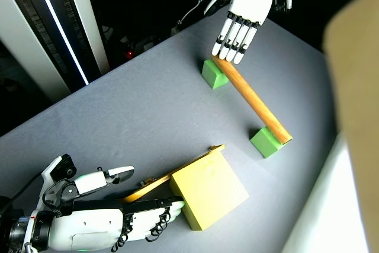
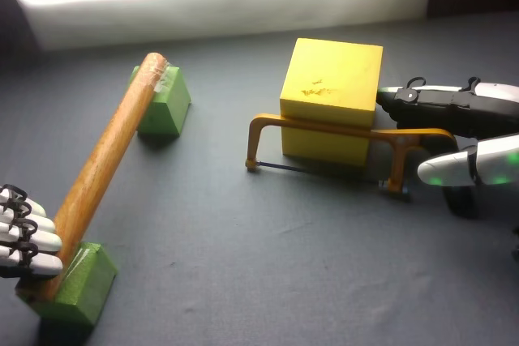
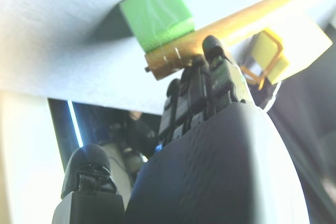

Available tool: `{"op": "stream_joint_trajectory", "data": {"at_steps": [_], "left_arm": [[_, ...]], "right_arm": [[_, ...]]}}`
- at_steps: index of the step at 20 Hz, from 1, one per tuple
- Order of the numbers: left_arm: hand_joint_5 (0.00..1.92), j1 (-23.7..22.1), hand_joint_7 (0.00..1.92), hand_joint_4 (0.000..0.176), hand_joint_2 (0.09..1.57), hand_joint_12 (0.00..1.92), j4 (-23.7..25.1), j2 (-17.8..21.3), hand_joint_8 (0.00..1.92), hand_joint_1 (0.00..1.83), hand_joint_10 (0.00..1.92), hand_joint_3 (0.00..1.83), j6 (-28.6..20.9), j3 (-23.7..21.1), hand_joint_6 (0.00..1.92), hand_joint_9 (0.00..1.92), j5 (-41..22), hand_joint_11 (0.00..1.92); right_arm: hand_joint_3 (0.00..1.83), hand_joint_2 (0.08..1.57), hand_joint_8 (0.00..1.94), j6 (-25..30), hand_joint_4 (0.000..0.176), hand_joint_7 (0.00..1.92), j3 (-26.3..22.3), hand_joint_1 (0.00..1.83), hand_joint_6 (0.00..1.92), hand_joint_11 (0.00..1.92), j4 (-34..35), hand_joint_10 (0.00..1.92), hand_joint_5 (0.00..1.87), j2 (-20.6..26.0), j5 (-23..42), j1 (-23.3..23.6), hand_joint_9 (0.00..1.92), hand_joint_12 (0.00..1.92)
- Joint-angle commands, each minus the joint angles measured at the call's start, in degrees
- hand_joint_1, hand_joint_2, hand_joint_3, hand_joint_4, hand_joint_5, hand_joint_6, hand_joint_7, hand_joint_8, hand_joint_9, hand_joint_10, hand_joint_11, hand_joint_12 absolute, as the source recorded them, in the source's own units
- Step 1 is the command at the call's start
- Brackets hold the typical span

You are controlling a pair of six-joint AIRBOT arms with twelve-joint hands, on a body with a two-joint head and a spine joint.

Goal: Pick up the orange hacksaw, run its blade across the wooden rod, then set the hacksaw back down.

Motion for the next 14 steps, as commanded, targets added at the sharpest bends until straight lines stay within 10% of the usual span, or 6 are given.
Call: {"op": "stream_joint_trajectory", "data": {"at_steps": [1,6,9,10,11,14], "left_arm": [[0.05,0.0,0.07,0.000,1.16,0.29,-2.4,-0.6,0.00,0.07,0.00,0.00,0.1,0.6,0.00,0.08,1.0,0.00],[0.03,0.0,0.06,0.000,1.17,0.24,-3.9,-0.5,0.00,0.06,0.00,0.00,0.1,0.8,0.00,0.07,0.0,0.00],[0.04,-0.2,0.07,0.000,1.15,0.32,-4.2,-0.4,0.00,0.09,0.00,0.00,0.1,0.6,0.00,0.09,-1.9,0.00],[0.05,-0.3,0.08,0.000,1.15,0.34,-5.0,-0.3,0.00,0.10,0.00,0.00,0.1,0.4,0.00,0.10,-2.1,0.00],[0.05,-0.4,0.08,0.000,1.15,0.30,-5.7,-0.3,0.00,0.10,0.00,0.00,0.1,0.4,0.00,0.09,-1.9,0.00],[0.06,-0.7,0.08,0.000,1.15,0.28,-7.1,-0.2,0.00,0.10,0.00,0.00,0.1,0.3,0.00,0.09,-1.8,0.00]], "right_arm": [[0.00,1.14,0.00,0.4,0.000,0.09,-0.1,1.15,0.00,0.00,2.7,0.00,0.14,0.0,5.2,0.8,0.11,0.49],[0.00,1.14,0.01,0.1,0.000,0.27,-1.5,1.30,0.01,0.06,3.3,0.02,0.26,0.7,3.6,0.8,0.37,1.00],[0.01,1.11,0.05,-2.0,0.000,0.61,-2.4,1.75,0.04,0.55,5.9,0.11,0.52,0.8,3.4,0.7,0.78,1.49],[0.04,1.10,0.08,-2.0,0.000,0.74,-2.6,1.75,0.05,0.65,5.9,0.96,0.62,0.8,3.3,0.7,0.76,1.69],[0.04,1.16,1.04,-2.1,0.000,0.72,-2.7,1.53,1.05,0.77,5.9,1.14,0.58,0.8,3.1,0.7,0.87,1.68],[0.00,1.17,1.22,-2.3,0.000,0.84,-2.9,1.39,0.96,0.79,6.0,1.42,0.85,0.8,2.9,0.7,0.85,1.60]]}}
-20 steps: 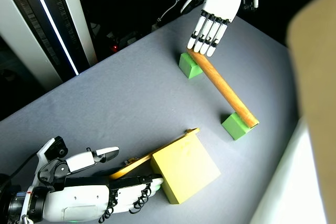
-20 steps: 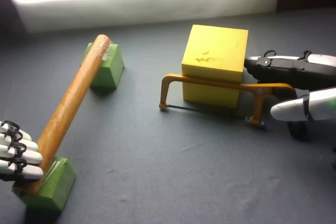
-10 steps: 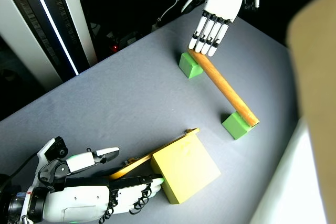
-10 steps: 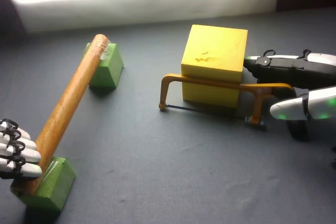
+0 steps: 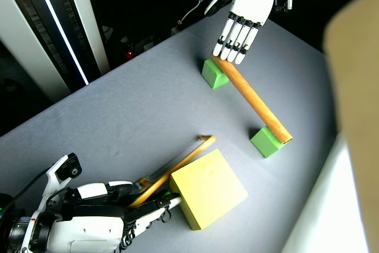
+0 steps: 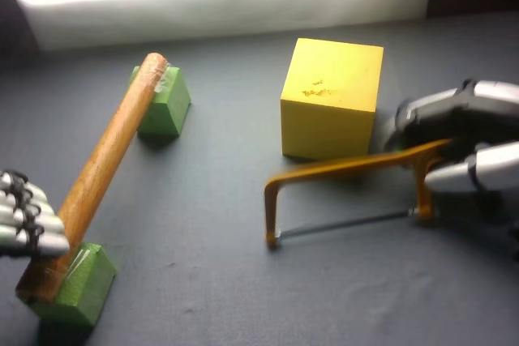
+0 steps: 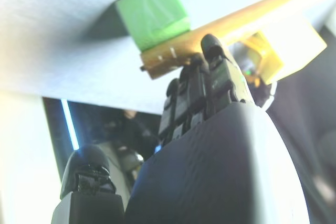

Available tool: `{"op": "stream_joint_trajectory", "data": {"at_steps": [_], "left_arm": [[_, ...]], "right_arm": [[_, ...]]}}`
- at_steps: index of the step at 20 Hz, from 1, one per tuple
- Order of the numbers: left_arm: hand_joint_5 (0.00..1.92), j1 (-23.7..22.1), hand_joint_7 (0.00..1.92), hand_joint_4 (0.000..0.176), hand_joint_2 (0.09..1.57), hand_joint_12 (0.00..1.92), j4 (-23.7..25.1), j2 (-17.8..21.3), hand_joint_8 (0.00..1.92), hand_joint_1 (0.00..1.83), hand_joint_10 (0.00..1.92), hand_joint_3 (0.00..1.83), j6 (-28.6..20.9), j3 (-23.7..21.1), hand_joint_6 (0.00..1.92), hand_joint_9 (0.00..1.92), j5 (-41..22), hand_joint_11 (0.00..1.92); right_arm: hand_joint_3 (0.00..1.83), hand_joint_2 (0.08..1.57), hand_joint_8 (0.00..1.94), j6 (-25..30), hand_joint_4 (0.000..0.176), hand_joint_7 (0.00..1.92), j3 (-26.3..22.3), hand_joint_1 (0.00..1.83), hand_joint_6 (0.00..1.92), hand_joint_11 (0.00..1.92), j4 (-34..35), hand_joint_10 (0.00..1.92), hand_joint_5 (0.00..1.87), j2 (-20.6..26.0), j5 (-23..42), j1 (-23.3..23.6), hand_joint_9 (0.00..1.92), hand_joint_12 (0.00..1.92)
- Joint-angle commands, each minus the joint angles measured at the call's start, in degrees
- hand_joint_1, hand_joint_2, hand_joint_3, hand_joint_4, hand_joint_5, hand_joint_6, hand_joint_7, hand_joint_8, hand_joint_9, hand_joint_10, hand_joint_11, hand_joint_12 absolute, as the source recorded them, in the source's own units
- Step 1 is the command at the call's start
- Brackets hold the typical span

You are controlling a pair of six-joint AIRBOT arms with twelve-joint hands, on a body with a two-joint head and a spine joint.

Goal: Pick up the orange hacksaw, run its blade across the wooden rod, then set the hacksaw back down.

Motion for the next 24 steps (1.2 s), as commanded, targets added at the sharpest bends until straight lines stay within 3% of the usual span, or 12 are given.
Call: {"op": "stream_joint_trajectory", "data": {"at_steps": [1,4,5,6,7,9,10,11,12,17,20,24], "left_arm": [[0.05,-0.6,0.07,0.000,1.15,0.28,-3.6,0.2,0.00,0.09,0.00,0.00,0.0,0.3,0.00,0.09,-2.6,0.00],[0.04,-0.6,0.06,0.000,1.15,0.27,-3.8,0.2,0.00,0.07,0.00,0.00,0.0,0.8,0.00,0.08,-4.3,0.00],[0.05,-0.6,0.07,0.000,1.15,0.29,-3.8,0.3,0.00,0.08,0.00,0.00,0.0,1.0,0.00,0.09,-5.2,0.00],[0.06,-0.6,0.08,0.000,1.14,0.31,-3.8,0.4,0.00,0.11,0.00,0.00,0.0,1.2,0.00,0.09,-6.1,0.00],[0.05,-0.6,0.07,0.000,1.14,0.29,-3.9,0.6,0.00,0.10,0.00,0.00,0.0,1.4,0.00,0.09,-7.6,0.00],[0.04,-0.6,0.06,0.000,1.16,0.28,-4.0,0.5,0.00,0.11,0.00,0.00,0.0,1.8,0.00,0.08,-10.6,0.00],[0.04,-0.5,0.06,0.000,1.15,0.27,-4.0,0.3,0.00,0.11,0.00,0.00,0.0,2.1,0.00,0.07,-12.5,0.00],[0.03,-0.4,0.05,0.000,1.16,0.27,-4.0,0.3,0.00,0.08,0.00,0.00,0.0,2.2,0.00,0.06,-13.8,0.00],[0.04,-0.4,0.06,0.000,1.16,0.29,-4.0,0.3,0.00,0.09,0.00,0.00,0.0,2.1,0.00,0.08,-13.9,0.00],[0.04,0.6,0.06,0.000,1.16,0.28,0.9,-0.3,0.00,0.06,0.00,0.00,0.0,1.9,0.00,0.07,-13.9,0.00],[0.04,1.2,0.06,0.000,1.16,0.30,1.2,-0.6,0.00,0.07,0.00,0.00,0.0,1.7,0.00,0.08,-12.6,0.00],[0.04,1.8,0.05,0.000,1.15,0.30,1.3,-1.0,0.00,0.08,0.00,0.00,0.0,1.6,0.00,0.08,-12.4,0.00]], "right_arm": [[0.00,1.16,1.19,-0.1,0.000,0.86,0.1,1.37,0.91,0.83,2.6,1.44,0.89,0.3,5.7,0.6,0.85,1.54],[0.00,1.16,1.19,-1.3,0.000,0.85,0.1,1.37,0.91,0.84,2.6,1.45,0.91,0.4,5.9,0.6,0.86,1.50],[0.00,1.14,1.14,-2.1,0.000,0.85,0.1,1.46,0.83,0.78,3.0,1.32,0.92,0.5,6.2,0.7,0.87,1.69],[0.00,1.14,1.13,-3.5,0.000,0.86,0.0,1.48,0.80,0.77,3.7,1.28,0.92,0.7,6.7,0.7,0.88,1.73],[0.00,1.15,1.17,-4.2,0.000,0.87,-0.4,1.39,0.88,0.83,3.8,1.39,0.90,1.2,7.3,1.0,0.87,1.58],[0.00,1.16,1.21,-5.4,0.000,0.85,-1.5,1.37,0.94,0.84,4.8,1.44,0.88,2.3,7.0,1.7,0.85,1.51],[0.00,1.15,1.17,-8.8,0.000,0.84,-2.8,1.46,0.88,0.79,8.7,1.32,0.88,3.0,7.2,1.9,0.86,1.69],[0.00,1.15,1.16,-12.6,0.000,0.84,-4.5,1.48,0.86,0.78,13.3,1.30,0.88,3.7,8.0,1.9,0.86,1.73],[0.00,1.15,1.14,-16.1,0.000,0.85,-6.5,1.48,0.85,0.78,18.2,1.28,0.87,4.3,8.7,1.9,0.87,1.73],[0.00,1.15,1.12,-23.3,0.000,0.86,-13.3,1.48,0.89,0.75,27.0,1.26,0.86,6.6,11.3,1.8,0.89,1.73],[0.00,1.15,1.11,-31.8,0.000,0.87,-18.4,1.48,0.90,0.74,37.5,1.26,0.87,7.8,15.5,1.7,0.88,1.74],[0.00,1.14,1.13,-36.3,0.000,0.86,-22.5,1.49,0.85,0.78,44.2,1.26,0.88,7.9,20.1,1.8,0.88,1.72]]}}
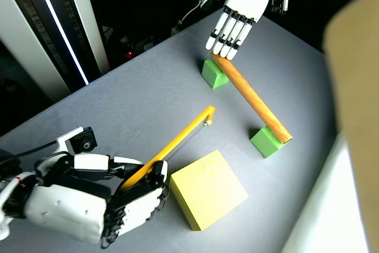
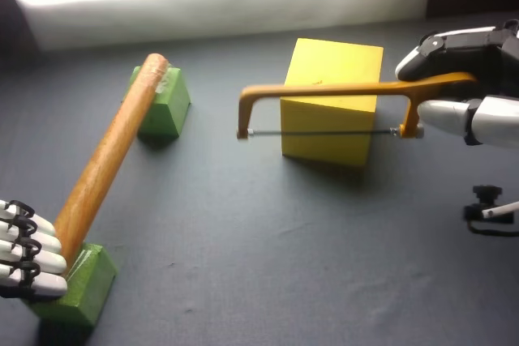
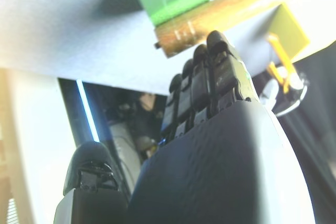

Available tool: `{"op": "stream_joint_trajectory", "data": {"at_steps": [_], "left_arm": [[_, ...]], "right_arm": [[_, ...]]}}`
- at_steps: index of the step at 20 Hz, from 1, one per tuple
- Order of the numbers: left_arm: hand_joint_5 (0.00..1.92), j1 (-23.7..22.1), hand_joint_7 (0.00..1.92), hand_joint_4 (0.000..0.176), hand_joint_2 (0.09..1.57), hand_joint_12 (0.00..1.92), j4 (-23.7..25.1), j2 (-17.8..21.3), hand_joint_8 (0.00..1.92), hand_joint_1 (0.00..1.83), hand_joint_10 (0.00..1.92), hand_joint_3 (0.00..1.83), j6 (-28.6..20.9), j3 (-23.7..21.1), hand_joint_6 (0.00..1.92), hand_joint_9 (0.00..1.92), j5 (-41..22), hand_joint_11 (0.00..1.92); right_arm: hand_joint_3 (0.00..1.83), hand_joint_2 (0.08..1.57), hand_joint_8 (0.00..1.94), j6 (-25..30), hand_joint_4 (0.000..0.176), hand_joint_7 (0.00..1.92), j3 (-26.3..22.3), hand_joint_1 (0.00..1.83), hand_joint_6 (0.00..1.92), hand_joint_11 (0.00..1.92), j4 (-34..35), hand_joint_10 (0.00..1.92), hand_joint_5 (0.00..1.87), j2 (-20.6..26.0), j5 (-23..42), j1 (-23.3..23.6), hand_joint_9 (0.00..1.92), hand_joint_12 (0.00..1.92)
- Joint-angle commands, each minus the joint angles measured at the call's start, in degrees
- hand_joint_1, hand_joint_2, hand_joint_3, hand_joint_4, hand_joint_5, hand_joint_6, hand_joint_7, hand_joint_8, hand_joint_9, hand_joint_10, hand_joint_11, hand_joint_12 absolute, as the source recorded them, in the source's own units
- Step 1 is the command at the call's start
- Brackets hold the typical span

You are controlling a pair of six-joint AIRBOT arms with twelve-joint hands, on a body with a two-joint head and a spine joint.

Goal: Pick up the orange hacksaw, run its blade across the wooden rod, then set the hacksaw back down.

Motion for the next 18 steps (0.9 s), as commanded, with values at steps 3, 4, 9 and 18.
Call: {"op": "stream_joint_trajectory", "data": {"at_steps": [3,4,9,18], "left_arm": [[0.02,0.6,0.04,0.000,1.16,0.24,-2.5,-0.2,0.00,0.06,0.00,0.00,0.0,-0.2,0.00,0.06,-2.5,0.00],[0.03,0.8,0.05,0.000,1.15,0.25,-2.5,-0.2,0.00,0.08,0.00,0.00,0.0,-0.1,0.00,0.06,-2.4,0.00],[0.02,1.3,0.04,0.000,1.15,0.25,-2.5,-0.3,0.00,0.09,0.00,0.00,0.0,0.9,0.00,0.06,-1.4,0.00],[0.02,1.5,0.04,0.000,1.16,0.27,-2.5,-0.4,0.00,0.05,0.00,0.00,0.0,1.0,0.00,0.07,-1.4,0.00]], "right_arm": [[0.00,1.15,1.11,-0.9,0.000,0.86,-2.2,1.48,0.90,0.76,1.2,1.27,0.86,-0.8,10.8,0.9,0.87,1.73],[0.00,1.15,1.12,-1.9,0.000,0.86,-3.5,1.48,0.91,0.77,1.3,1.27,0.85,-1.2,10.7,1.4,0.87,1.72],[0.00,1.15,1.13,-5.7,0.000,0.86,-4.2,1.48,0.93,0.76,1.1,1.29,0.84,-4.2,8.8,3.9,0.85,1.73],[0.00,1.15,1.15,-11.3,0.000,0.84,0.8,1.48,0.92,0.77,1.4,1.31,0.85,-11.8,2.5,9.6,0.84,1.74]]}}
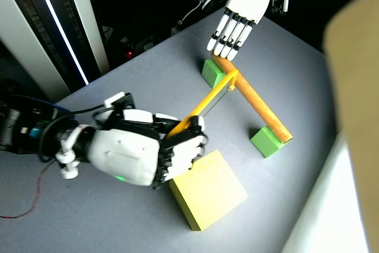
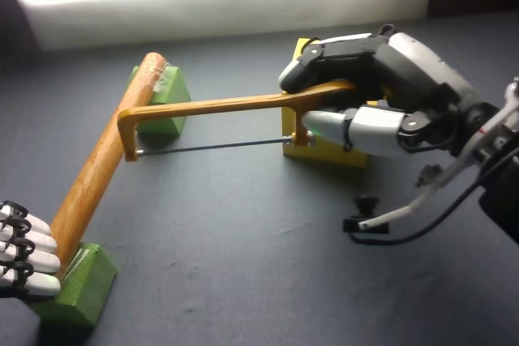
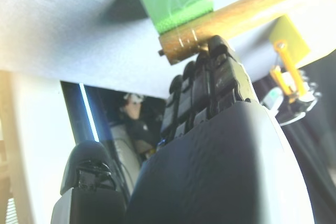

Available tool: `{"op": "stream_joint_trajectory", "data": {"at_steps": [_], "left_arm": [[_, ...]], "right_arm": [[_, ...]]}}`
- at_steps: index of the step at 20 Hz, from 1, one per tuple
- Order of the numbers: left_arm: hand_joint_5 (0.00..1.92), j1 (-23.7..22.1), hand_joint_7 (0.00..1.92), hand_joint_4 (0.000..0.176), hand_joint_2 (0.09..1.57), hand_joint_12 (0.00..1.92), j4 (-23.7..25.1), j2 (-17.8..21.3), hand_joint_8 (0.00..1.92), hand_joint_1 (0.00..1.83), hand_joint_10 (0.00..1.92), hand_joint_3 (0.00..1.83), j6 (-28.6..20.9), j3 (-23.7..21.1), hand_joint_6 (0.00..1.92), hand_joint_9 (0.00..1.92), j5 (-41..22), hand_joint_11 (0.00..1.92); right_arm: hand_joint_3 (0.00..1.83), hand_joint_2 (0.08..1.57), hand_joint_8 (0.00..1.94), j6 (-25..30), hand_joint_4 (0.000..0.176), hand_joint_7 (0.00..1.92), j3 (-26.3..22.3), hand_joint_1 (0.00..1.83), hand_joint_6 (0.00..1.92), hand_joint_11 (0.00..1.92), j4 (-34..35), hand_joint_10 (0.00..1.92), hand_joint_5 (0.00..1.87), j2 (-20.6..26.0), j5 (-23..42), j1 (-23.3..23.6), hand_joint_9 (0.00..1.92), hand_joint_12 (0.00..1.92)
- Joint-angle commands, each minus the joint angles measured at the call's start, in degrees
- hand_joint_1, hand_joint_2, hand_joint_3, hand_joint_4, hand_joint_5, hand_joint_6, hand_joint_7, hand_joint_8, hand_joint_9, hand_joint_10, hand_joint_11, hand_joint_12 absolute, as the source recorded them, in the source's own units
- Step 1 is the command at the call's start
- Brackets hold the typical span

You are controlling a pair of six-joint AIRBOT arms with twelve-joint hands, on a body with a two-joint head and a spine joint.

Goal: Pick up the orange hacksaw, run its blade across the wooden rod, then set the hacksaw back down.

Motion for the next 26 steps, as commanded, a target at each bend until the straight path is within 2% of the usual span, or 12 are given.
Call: {"op": "stream_joint_trajectory", "data": {"at_steps": [1,5,14,15,16,18,21,22,23,26], "left_arm": [[0.03,-0.1,0.05,0.000,1.16,0.25,-1.9,-0.2,0.00,0.09,0.00,0.00,-0.1,0.1,0.00,0.06,-1.6,0.00],[0.04,0.0,0.05,0.000,1.15,0.24,-1.9,-0.2,0.00,0.08,0.00,0.00,-0.1,0.2,0.00,0.06,-1.6,0.00],[0.04,0.0,0.06,0.000,1.15,0.27,-1.9,-0.2,0.00,0.09,0.00,0.00,-0.1,0.2,0.00,0.07,-1.5,0.00],[0.02,0.0,0.04,0.000,1.15,0.24,-1.9,-0.2,0.00,0.08,0.00,0.00,-0.1,0.2,0.00,0.05,-1.5,0.00],[0.02,0.0,0.03,0.000,1.16,0.21,-1.9,-0.2,0.00,0.09,0.00,0.00,-0.1,0.2,0.00,0.05,-1.5,0.00],[0.03,0.0,0.05,0.000,1.16,0.28,-1.9,-0.2,0.00,0.10,0.00,0.00,-0.1,0.2,0.00,0.07,-1.5,0.00],[0.04,-0.1,0.05,0.000,1.16,0.24,-1.9,-0.2,0.00,0.11,0.00,0.00,-0.1,0.2,0.00,0.06,-1.5,0.00],[0.04,-0.1,0.05,0.000,1.16,0.23,-1.9,-0.2,0.00,0.11,0.00,0.00,-0.1,0.2,0.00,0.06,-1.5,0.00],[0.03,-0.1,0.05,0.000,1.16,0.23,-1.9,-0.2,0.00,0.09,0.00,0.00,-0.1,0.2,0.00,0.06,-1.5,0.00],[0.04,-0.2,0.06,0.000,1.16,0.26,-1.9,-0.2,0.00,0.07,0.00,0.00,-0.1,0.2,0.00,0.07,-1.5,0.00]], "right_arm": [[0.00,1.15,1.14,-1.0,0.000,0.84,0.0,1.48,0.92,0.77,0.0,1.31,0.85,-0.2,5.9,1.1,0.84,1.74],[0.00,1.15,1.14,-3.7,0.000,0.86,1.0,1.48,0.88,0.76,3.2,1.30,0.88,-1.8,8.2,1.9,0.84,1.74],[0.00,1.15,1.13,-4.6,0.000,0.86,1.3,1.48,0.90,0.78,5.9,1.30,0.86,-4.0,15.2,3.1,0.84,1.73],[0.00,1.16,1.18,-5.0,0.000,0.86,1.4,1.39,0.96,0.82,6.4,1.42,0.86,-4.3,15.0,3.4,0.84,1.58],[0.00,1.16,1.21,-5.2,0.000,0.85,1.5,1.37,0.97,0.82,6.6,1.44,0.87,-4.6,14.8,3.6,0.84,1.54],[0.00,1.17,1.22,-5.7,0.000,0.84,1.7,1.37,1.00,0.84,6.6,1.45,0.85,-5.4,13.6,4.0,0.84,1.51],[0.00,1.16,1.20,-6.6,0.000,0.85,2.0,1.37,0.98,0.83,6.5,1.46,0.86,-6.3,13.0,4.1,0.84,1.52],[0.00,1.15,1.16,-6.7,0.000,0.85,2.1,1.46,0.88,0.79,6.5,1.34,0.88,-6.6,12.9,4.2,0.84,1.69],[0.00,1.16,1.20,-6.7,0.000,0.84,2.2,1.38,0.97,0.82,6.6,1.42,0.86,-6.9,12.7,4.2,0.85,1.57],[0.00,1.17,1.26,-6.7,0.000,0.82,2.7,1.36,0.98,0.84,6.5,1.45,0.86,-7.9,12.4,4.2,0.84,1.51]]}}
